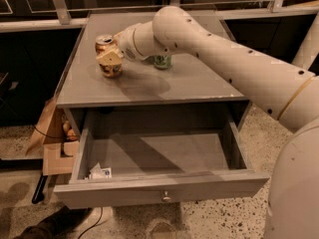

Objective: Place orange can into top drawer

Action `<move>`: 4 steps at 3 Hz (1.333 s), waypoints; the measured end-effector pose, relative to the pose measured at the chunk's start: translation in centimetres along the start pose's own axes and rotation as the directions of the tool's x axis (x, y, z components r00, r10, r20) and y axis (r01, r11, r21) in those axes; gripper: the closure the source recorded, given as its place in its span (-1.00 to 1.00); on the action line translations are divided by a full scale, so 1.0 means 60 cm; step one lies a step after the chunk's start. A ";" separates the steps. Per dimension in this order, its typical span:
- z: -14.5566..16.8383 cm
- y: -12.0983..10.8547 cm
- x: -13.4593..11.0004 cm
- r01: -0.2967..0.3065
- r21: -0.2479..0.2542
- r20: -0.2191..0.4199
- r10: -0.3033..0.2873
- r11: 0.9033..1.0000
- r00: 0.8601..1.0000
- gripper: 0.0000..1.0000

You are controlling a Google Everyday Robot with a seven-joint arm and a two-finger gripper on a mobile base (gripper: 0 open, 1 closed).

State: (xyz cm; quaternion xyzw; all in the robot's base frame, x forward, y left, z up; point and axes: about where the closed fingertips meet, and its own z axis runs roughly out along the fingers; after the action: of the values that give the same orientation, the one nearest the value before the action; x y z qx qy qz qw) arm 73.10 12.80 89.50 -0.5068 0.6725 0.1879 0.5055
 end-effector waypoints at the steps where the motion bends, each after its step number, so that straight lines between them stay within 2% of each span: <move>1: -0.030 0.011 -0.020 0.010 -0.012 0.013 -0.010 1.000 1.000 0.99; 2: -0.087 0.043 -0.053 0.020 -0.029 0.038 -0.019 0.999 0.999 1.00; 3: -0.169 0.106 -0.086 0.017 -0.051 0.061 -0.014 0.999 0.998 1.00; 4: -0.243 0.177 -0.110 -0.030 -0.149 0.098 0.045 0.988 0.994 1.00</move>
Offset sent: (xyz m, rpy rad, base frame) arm -0.0979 -0.0346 0.0828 0.0468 -0.0306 0.0672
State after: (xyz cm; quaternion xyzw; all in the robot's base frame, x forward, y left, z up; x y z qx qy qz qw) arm 56.54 9.27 98.58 -0.5198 0.6399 0.2722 0.4962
